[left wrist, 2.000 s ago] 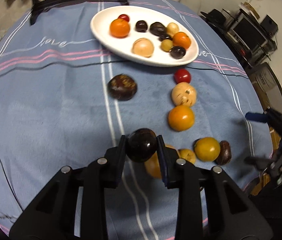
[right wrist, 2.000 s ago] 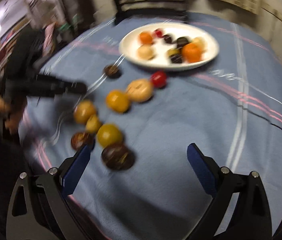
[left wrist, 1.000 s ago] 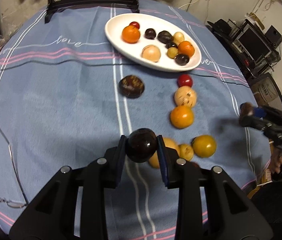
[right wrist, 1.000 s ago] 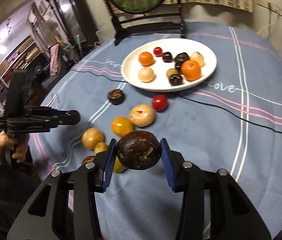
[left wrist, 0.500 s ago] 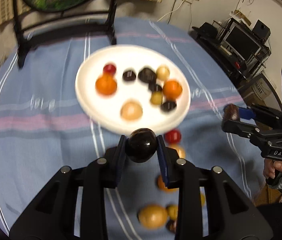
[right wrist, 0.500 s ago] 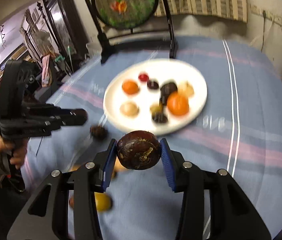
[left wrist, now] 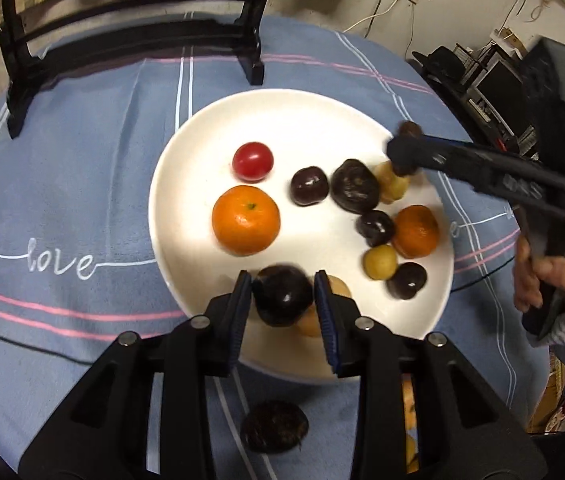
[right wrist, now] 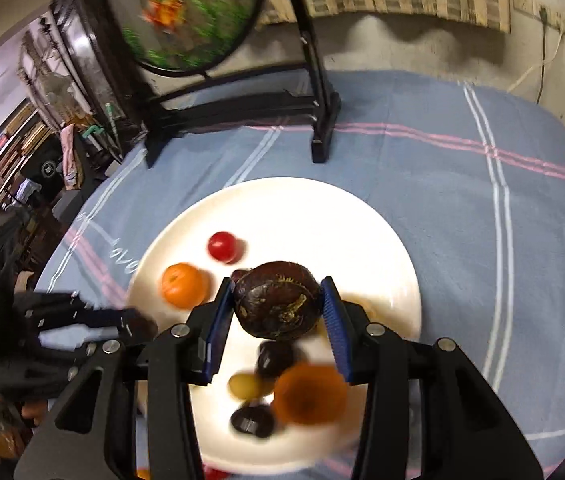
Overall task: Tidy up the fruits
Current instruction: 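Release the plum and brown fruit onto the plate with both tools, then move both open tools back toward the remaining fruit row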
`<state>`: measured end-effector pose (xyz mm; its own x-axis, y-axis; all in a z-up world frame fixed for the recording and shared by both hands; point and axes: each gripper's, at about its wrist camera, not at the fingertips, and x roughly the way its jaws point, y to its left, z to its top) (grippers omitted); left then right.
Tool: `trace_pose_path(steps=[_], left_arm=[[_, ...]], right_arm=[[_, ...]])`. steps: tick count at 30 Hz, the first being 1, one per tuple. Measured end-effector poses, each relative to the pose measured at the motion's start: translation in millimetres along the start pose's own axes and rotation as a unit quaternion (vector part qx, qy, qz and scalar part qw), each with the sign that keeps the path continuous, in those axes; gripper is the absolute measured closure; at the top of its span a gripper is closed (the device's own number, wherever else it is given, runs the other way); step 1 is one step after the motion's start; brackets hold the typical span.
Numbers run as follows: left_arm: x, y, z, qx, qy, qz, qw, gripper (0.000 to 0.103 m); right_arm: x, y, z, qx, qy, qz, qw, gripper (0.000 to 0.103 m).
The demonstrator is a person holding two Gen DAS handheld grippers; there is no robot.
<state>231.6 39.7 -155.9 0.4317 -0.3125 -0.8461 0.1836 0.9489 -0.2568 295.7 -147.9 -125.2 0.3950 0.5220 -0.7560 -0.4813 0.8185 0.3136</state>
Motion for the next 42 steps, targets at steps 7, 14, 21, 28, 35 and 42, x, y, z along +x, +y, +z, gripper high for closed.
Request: trace_pose_path(steps=[7, 14, 21, 28, 35, 42], left_arm=[[0, 11, 2, -0.023, -0.012, -0.002, 0.9997, 0.046], [-26, 13, -11, -0.034, -0.025, 0.017, 0.999, 0.042], [-51, 0, -49, -0.04, -0.018, 0.058, 0.9974, 0.036], [-80, -25, -85, -0.01, -0.03, 0.09, 0.9955, 0.025], [-88, -42, -117, 0.001, -0.019, 0.093, 0.9954, 0.02], [-83, -58, -139, 0.025, 0.0, 0.111, 0.9935, 0.019]], right_arm=[[32, -23, 22, 0.066, 0.007, -0.006, 0.998, 0.027], [-32, -8, 18, 0.06, -0.069, 0.013, 0.996, 0.025], [-85, 24, -55, 0.033, -0.073, -0.023, 0.996, 0.005], [-90, 45, -136, 0.042, 0.01, -0.014, 0.999, 0.005], [-94, 64, -167, 0.013, 0.052, -0.014, 0.998, 0.005], [-102, 74, -175, 0.0, 0.051, -0.013, 0.999, 0.005]])
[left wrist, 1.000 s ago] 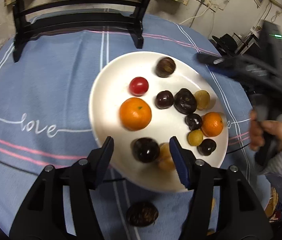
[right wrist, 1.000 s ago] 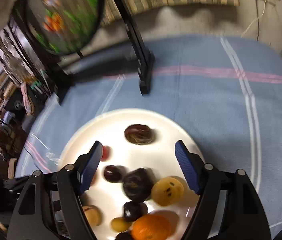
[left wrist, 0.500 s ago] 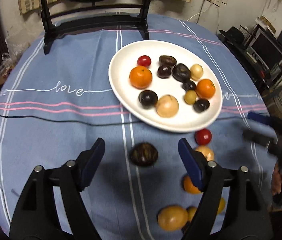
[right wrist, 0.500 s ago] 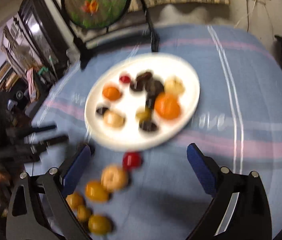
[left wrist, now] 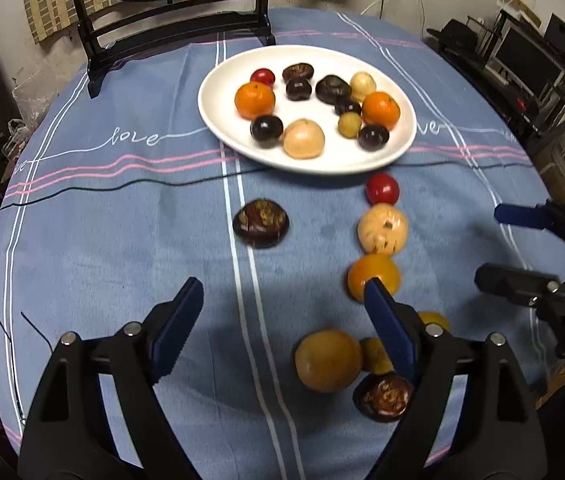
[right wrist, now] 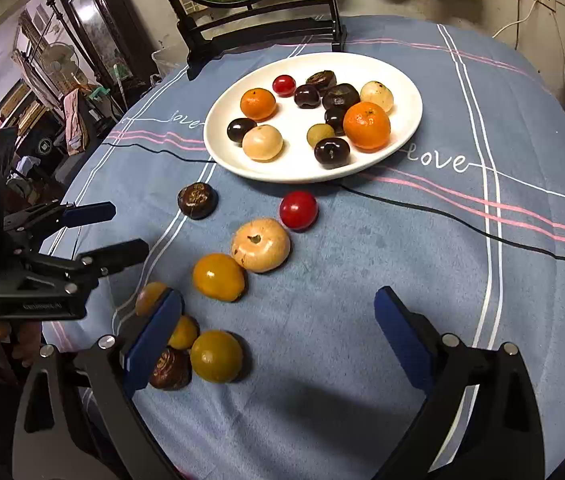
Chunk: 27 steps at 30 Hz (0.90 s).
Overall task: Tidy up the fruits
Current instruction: 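Move both open tools back toward the remaining fruit row, then lower the left tool onto the large tan fruit and close on it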
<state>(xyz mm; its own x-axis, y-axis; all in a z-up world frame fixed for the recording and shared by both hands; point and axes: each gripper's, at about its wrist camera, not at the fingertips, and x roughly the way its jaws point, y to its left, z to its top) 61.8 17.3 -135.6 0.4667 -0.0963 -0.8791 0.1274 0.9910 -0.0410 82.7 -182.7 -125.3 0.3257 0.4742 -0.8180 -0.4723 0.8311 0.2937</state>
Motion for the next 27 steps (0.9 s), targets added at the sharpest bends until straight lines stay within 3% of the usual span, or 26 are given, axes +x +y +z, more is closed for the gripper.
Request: trace_pose_path(steps=[20, 27], left_arm=[[14, -4, -31, -0.002, 0.039, 0.008, 0.9992, 0.017], [17, 8, -45, -0.025, 0.041, -0.025, 0.9985, 0.018]], right_arm=[[-8, -2, -18, 0.003, 0.012, 0.001, 1.0, 0.005], [-8, -6, -21, 0.012, 0.017, 0.001, 1.0, 0.005]])
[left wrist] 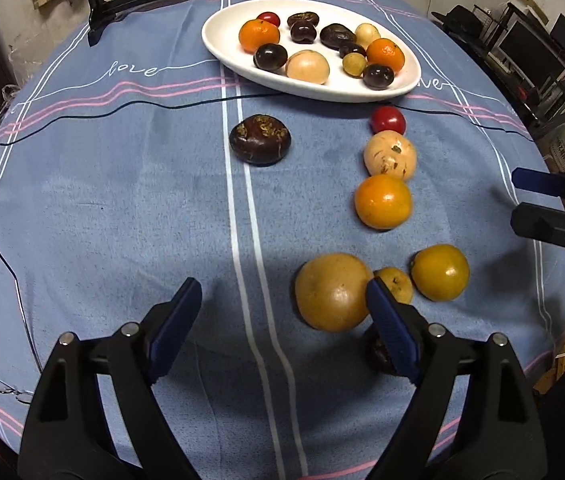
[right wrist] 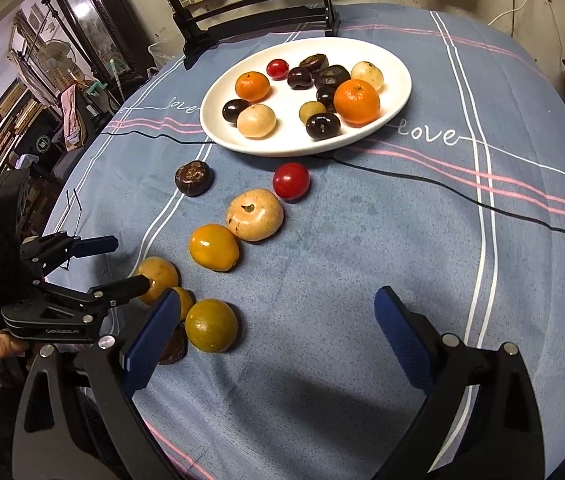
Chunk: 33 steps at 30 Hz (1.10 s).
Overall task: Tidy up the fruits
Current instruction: 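Lower the left tool onto the large tan fruit and close on it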
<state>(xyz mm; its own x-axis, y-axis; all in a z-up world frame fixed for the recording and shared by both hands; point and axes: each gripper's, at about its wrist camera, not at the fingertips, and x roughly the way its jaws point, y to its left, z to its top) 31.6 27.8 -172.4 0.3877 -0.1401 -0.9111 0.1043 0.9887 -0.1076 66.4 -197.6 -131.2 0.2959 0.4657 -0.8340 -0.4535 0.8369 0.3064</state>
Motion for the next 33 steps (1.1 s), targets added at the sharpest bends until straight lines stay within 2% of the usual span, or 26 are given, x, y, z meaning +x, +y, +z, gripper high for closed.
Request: trace_pose_path(steps=[6, 10, 13, 16, 20, 28, 31, 33], left_arm=[[4, -11, 0, 0.016, 0.006, -0.034, 0.9993, 0.023], [11, -13, 3, 0.017, 0.012, -0.041, 0.999, 0.024], [14, -3, 3, 0.008, 0.011, -0.027, 0.9995, 0.022], [11, 5, -1, 0.005, 0.007, -0.03, 0.9995, 0.021], [-11, 22, -1, -0.003, -0.026, 0.003, 0.9997, 0.02], [-24, 59, 0, -0.058, -0.035, 0.044, 0.9967, 0.023], [-26, 63, 0, -0.077, -0.038, 0.021, 0.9961, 0.025], [-29, 54, 0, -0.063, -0.043, 0.009, 0.9971, 0.025]], right_arm=[[-1, -4, -2, 0.006, 0.002, -0.001, 1.0, 0.005], [-4, -9, -4, 0.013, 0.002, -0.007, 1.0, 0.005], [-7, -14, -5, 0.02, -0.001, -0.012, 1.0, 0.005], [-8, -18, -6, 0.028, -0.004, -0.013, 1.0, 0.005], [-7, -19, -5, 0.03, -0.004, -0.011, 0.999, 0.005], [-6, -19, -3, 0.031, -0.002, -0.01, 0.999, 0.005], [-6, -19, -3, 0.031, -0.001, -0.012, 0.999, 0.005], [-6, -19, -3, 0.031, -0.001, -0.011, 0.999, 0.005]])
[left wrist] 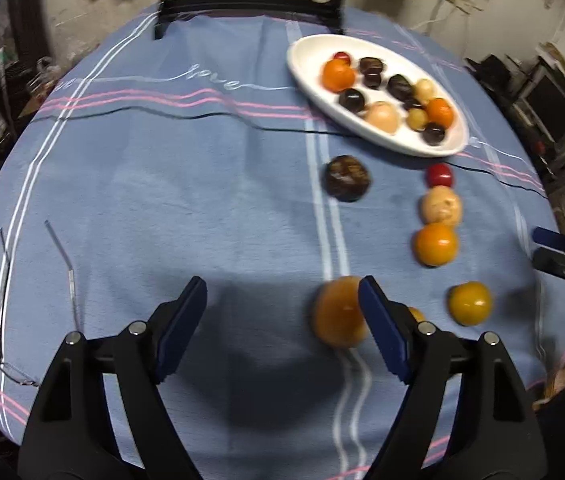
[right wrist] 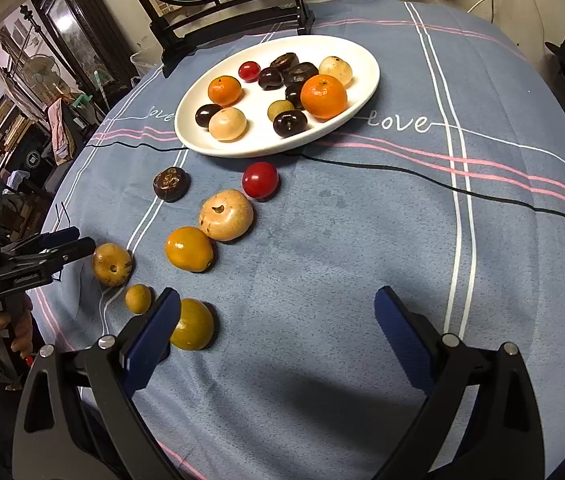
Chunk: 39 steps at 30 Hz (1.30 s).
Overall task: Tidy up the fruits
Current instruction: 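Lower the left tool onto the large tan fruit and close on it, then grasp the olive-yellow fruit with the right tool while the left tool holds the tan fruit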
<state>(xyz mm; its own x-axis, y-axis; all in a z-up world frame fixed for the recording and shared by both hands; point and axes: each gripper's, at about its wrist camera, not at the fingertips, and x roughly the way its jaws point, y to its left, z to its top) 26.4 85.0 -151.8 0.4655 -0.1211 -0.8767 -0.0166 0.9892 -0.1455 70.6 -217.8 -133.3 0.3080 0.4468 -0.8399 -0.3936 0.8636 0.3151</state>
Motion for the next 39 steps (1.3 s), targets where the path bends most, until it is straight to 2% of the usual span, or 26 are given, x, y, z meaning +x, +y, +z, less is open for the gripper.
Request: trace_pose_path(steps=[4, 7, 13, 15, 18, 20, 23, 27, 31, 33, 35, 39], left_arm=[[4, -25, -3, 0.038, 0.005, -0.016, 0.9991, 0.024], [17, -33, -8, 0.048, 0.02, -0.003, 0.9986, 0.024], [27, -20, -7, 0.023, 0.025, -0.011, 0.9994, 0.024], [31, -17, -5, 0.016, 0.029, -0.014, 0.9994, 0.028], [36, -17, -5, 0.022, 0.035, -0.003, 0.9991, 0.042], [39, -11, -6, 0.009, 0.041, -0.006, 0.9991, 0.057], [41, -1, -5, -0.017, 0.042, -0.03, 0.9985, 0.058], [40, -3, -7, -0.009, 0.038, -0.025, 0.9989, 0.058], [39, 0, -8, -0.016, 0.039, -0.023, 0.9988, 0.058], [39, 2, -9, -0.018, 0.04, -0.024, 0.9988, 0.058], [38, 3, -10, -0.018, 0.04, -0.025, 0.9987, 0.058], [39, 2, -10, -0.014, 0.039, -0.023, 0.9989, 0.058]], right_arm=[[1, 1, 0, -0.002, 0.003, 0.0, 1.0, 0.005], [2, 1, 0, -0.003, 0.005, -0.001, 1.0, 0.005], [1, -3, -1, 0.005, 0.005, -0.003, 1.0, 0.005], [1, -3, -2, 0.006, 0.005, -0.003, 1.0, 0.005], [1, -2, -2, 0.005, 0.006, -0.002, 1.0, 0.005], [1, -1, -2, 0.003, 0.008, -0.001, 1.0, 0.005], [3, 0, -2, 0.001, 0.011, 0.004, 1.0, 0.005], [9, 5, -1, -0.008, 0.022, 0.017, 1.0, 0.005], [23, 28, -4, -0.068, 0.046, 0.028, 0.996, 0.005], [31, 40, -7, -0.108, 0.054, 0.021, 0.992, 0.011], [39, 51, -11, -0.137, 0.068, 0.022, 0.988, 0.024], [48, 59, -14, -0.157, 0.079, 0.035, 0.984, 0.032]])
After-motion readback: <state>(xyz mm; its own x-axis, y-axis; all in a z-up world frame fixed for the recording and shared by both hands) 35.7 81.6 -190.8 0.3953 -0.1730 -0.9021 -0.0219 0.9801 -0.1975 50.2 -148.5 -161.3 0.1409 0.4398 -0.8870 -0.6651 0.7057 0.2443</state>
